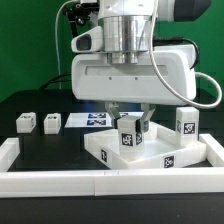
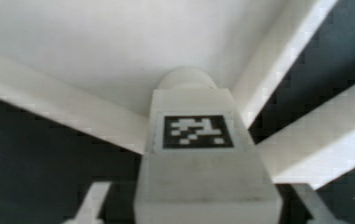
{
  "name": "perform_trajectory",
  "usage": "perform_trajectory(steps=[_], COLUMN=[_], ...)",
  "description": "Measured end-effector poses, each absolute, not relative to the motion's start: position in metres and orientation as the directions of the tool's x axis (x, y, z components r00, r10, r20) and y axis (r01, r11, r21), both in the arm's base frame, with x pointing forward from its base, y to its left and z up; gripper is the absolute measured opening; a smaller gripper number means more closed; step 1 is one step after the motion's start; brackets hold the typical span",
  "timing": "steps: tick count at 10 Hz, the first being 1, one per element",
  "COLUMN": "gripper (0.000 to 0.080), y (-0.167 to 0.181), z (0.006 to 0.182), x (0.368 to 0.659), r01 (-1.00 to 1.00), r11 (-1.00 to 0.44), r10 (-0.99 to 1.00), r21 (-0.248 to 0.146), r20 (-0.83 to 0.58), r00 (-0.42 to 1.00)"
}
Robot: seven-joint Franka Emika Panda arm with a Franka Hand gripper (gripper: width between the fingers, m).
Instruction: Assemble square table
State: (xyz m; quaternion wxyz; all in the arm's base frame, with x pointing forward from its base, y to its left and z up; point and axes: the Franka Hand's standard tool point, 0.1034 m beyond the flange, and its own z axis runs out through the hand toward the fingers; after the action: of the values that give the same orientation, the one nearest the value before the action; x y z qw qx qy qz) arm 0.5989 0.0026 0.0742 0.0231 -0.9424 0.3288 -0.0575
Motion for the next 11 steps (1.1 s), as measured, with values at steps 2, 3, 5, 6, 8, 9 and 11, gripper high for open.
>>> perform_trajectory(steps=[2,3,5,6,8,9,11], gripper=[0.0292,0.0292,0.0292,0.0292,0.0292,0.0292,0.0359], y=[0.0043,0.0053,0.0089,0.0089,0.0074,0.0079,0.0102], z=[0.0742,0.0739,0.0735,0.0734,0.0735,0.0735,0.0732], x=[0.5991,0.5979,0.597,0.5969,0.5971,0.5972,0.597], r01=[-0.785,-0.849,-0.925,-0.935,-0.97,-0.981,-0.99], r11=[-0.611,-0.519,-0.365,-0.339,-0.214,-0.153,-0.074], r10=[-0.792,-0.855,-0.931,-0.941,-0.977,-0.988,-0.997], r21=[-0.102,-0.101,-0.103,-0.104,-0.113,-0.116,-0.117], r20=[0.066,0.047,0.025,0.021,0.001,-0.012,-0.028], r00=[0.607,0.517,0.365,0.339,0.215,0.156,0.077])
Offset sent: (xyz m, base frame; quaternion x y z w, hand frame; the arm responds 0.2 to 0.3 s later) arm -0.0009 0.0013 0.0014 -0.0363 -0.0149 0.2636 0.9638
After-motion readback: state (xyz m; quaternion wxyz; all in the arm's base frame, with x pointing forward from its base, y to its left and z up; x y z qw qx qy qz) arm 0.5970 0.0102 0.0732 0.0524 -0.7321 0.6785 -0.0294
